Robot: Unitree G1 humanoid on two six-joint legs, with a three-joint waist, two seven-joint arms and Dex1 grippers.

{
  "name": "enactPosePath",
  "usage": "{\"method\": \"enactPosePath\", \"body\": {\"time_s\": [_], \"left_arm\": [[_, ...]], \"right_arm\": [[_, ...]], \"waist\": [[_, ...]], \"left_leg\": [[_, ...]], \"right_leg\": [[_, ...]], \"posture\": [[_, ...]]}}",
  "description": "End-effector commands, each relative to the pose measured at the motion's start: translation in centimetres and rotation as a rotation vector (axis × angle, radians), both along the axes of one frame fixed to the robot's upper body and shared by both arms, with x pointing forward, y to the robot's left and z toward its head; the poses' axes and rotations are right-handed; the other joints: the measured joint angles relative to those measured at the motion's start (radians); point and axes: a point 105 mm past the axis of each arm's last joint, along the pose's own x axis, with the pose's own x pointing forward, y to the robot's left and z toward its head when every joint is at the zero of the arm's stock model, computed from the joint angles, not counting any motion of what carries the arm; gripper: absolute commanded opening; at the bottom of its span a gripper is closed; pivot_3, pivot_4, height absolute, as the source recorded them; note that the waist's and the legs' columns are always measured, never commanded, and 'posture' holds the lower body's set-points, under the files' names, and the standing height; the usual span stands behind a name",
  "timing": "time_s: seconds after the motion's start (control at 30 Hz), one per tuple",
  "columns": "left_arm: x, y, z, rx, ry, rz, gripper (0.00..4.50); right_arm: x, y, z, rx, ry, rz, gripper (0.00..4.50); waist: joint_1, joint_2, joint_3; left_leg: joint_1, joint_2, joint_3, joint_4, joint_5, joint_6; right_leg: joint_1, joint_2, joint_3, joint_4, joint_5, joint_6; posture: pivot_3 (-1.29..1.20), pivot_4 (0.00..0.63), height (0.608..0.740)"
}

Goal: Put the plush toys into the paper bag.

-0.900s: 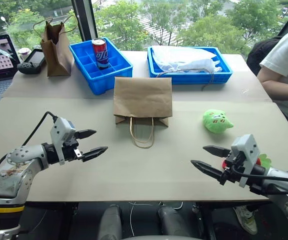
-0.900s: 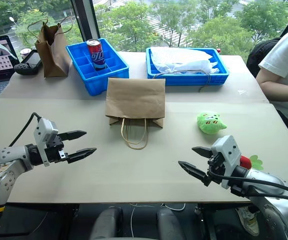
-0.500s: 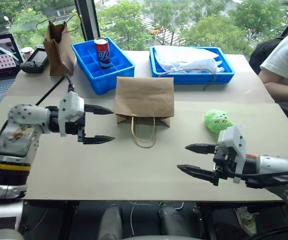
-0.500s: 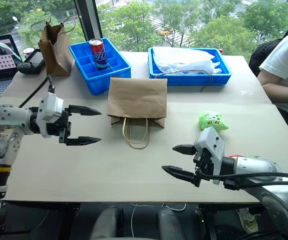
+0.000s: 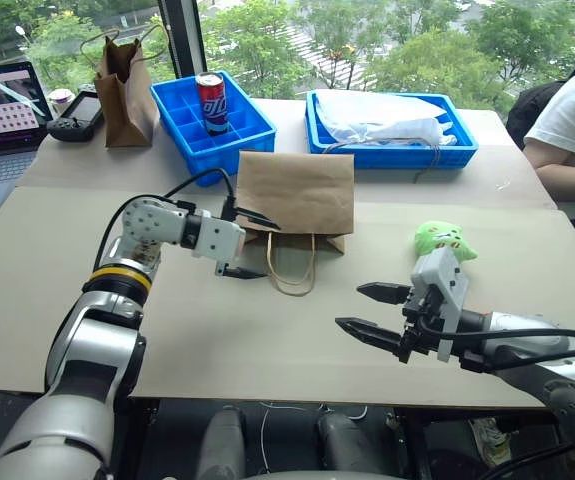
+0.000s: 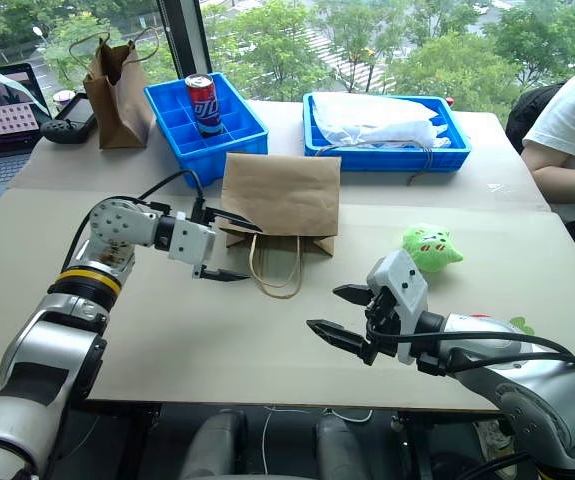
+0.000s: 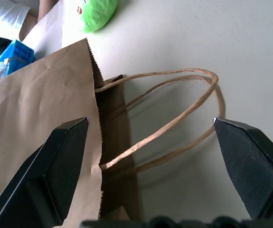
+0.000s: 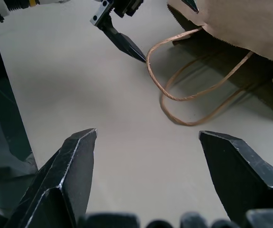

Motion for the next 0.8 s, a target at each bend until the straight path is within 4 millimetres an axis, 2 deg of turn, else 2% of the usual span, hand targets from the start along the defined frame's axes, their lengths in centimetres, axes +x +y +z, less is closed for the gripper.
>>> {"method": "enactPosePath", "body": {"time_s": [0.03,0.1,0.27,0.4,0.43,0.47,0.67,0.8], "left_arm": [[0.5,-1.2,1.1,-0.012,-0.068,-0.032,4.24],[0.5,-1.7,1.1,-0.022,-0.027,-0.04,3.85],[0.5,-2.1,1.9,-0.071,0.029,-0.055,2.09],[0.4,-1.7,3.1,-0.158,0.222,-0.035,0.69],[0.3,-1.7,3.4,-0.173,0.267,-0.041,0.21],[0.0,-1.6,3.6,-0.187,0.315,-0.044,0.06],[-2.4,-1.4,6.2,-0.268,0.522,-0.038,0.06],[-3.9,-1.6,7.6,-0.305,0.614,0.0,0.06]], "right_arm": [[0.0,-0.3,0.9,-0.012,-0.061,-0.037,3.87],[0.2,-0.6,1.0,-0.016,-0.071,-0.057,3.89],[0.0,-0.8,0.7,-0.028,-0.065,-0.072,3.89],[-0.4,-1.1,-0.2,-0.057,-0.034,-0.073,3.89],[-0.5,-1.2,-0.4,-0.061,-0.026,-0.073,3.89],[-0.6,-1.2,-0.5,-0.065,-0.019,-0.073,3.89],[-1.1,-1.3,-2.2,-0.058,0.03,-0.094,3.89],[-0.6,-1.1,-3.1,-0.029,0.032,-0.131,3.89]], "waist": [[-0.001,0.0,0.0],[-0.001,0.0,0.0],[-0.005,0.0,0.0],[-0.004,0.0,0.0],[-0.005,0.0,0.0],[-0.005,0.0,0.0],[-0.013,0.0,0.0],[-0.022,0.0,0.0]], "left_leg": [[0.0,0.0,0.0,0.0,0.0,0.0],[0.0,0.0,0.0,0.0,0.0,0.0],[0.0,0.0,-0.001,0.0,0.0,0.0],[0.0,0.0,-0.001,0.0,0.0,0.0],[0.0,0.0,-0.001,0.001,0.0,0.0],[0.0,0.0,-0.001,0.001,0.0,0.0],[0.001,0.0,-0.002,0.001,0.0,0.0],[0.001,0.0,-0.004,0.002,0.0,0.0]], "right_leg": [[0.0,0.0,0.0,0.0,0.0,0.0],[0.0,0.0,0.0,0.001,0.0,0.0],[0.0,0.0,0.0,0.002,0.0,0.0],[0.0,0.0,0.0,0.002,0.0,0.0],[0.0,0.0,0.0,0.003,0.0,0.0],[0.0,0.0,0.0,0.003,0.0,0.001],[0.0,0.001,0.0,0.005,-0.001,0.001],[0.0,0.001,-0.001,0.008,-0.001,0.001]], "posture": [[0.0,0.15,0.704],[0.0,0.15,0.704],[0.0,0.15,0.704],[0.0,0.15,0.704],[0.0,0.15,0.704],[0.0,0.15,0.704],[0.0,0.15,0.704],[0.0,0.15,0.704]]}}
